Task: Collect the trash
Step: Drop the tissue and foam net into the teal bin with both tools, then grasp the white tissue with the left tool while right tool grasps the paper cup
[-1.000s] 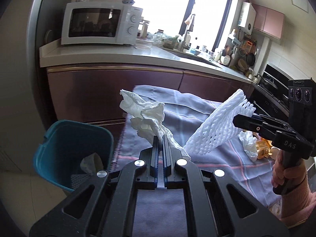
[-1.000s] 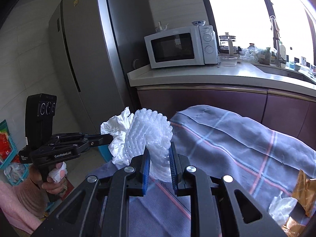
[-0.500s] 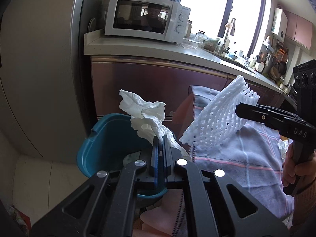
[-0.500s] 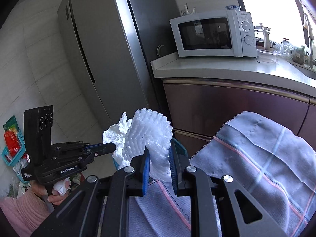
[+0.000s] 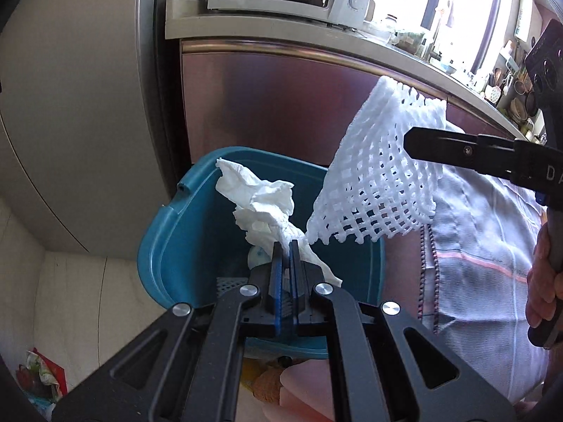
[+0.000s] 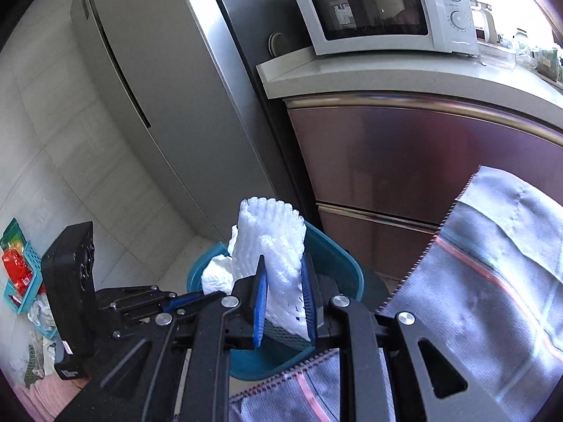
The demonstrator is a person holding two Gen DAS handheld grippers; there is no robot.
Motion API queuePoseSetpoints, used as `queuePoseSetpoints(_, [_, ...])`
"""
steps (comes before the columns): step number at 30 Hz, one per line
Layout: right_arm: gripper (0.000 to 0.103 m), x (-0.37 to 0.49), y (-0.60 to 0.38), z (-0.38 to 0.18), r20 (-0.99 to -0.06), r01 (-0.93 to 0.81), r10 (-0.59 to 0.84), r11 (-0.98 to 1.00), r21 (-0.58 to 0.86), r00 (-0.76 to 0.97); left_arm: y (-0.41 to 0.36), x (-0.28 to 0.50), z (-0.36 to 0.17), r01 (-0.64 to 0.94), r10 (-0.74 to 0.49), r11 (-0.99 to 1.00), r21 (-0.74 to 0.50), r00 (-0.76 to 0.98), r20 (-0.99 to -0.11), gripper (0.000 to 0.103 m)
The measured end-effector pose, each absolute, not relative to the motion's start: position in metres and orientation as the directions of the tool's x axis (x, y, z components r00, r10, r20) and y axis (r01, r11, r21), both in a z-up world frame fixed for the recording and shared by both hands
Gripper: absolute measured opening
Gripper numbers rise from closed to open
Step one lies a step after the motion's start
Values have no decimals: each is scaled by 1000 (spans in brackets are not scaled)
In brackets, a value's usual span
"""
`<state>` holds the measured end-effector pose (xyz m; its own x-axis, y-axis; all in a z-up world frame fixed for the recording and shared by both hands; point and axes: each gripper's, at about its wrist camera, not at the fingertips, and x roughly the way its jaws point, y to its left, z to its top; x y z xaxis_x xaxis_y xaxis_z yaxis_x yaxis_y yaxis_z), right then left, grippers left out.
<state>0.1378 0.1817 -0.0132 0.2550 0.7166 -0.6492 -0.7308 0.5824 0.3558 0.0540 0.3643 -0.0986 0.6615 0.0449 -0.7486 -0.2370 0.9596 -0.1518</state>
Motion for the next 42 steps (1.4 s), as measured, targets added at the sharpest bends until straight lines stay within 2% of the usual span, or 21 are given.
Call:
queuePoseSetpoints(15, [18, 154, 212, -42, -694, -674, 697, 601, 429, 180, 381, 83, -144, -299, 55, 941, -158, 596, -801, 5])
queuePoseSetpoints(17, [22, 156, 217, -47, -703, -666, 690, 607, 433, 172, 382, 85, -145, -310, 66, 938, -154, 596, -800, 5])
queuePoseSetpoints(19, [35, 159, 218, -51, -714, -647, 680, 622, 441, 167, 380, 82, -146, -320, 74, 935, -153, 597, -799, 5])
queuePoseSetpoints(22, [35, 161, 214, -50, -705, -641, 688, 622, 451, 172, 379, 82, -144, -328, 81, 932, -153, 601, -795, 5])
queuePoseSetpoints(32, [37, 157, 199, -49, -702, -640, 687, 628, 443, 188, 375, 76, -129, -330, 89, 928, -173, 647, -757, 8])
queuePoseSetpoints(42, [39, 137, 151, -34, -672, -660, 708, 613, 435, 215, 346, 49, -93, -223, 32, 955, -195, 732, -680, 15])
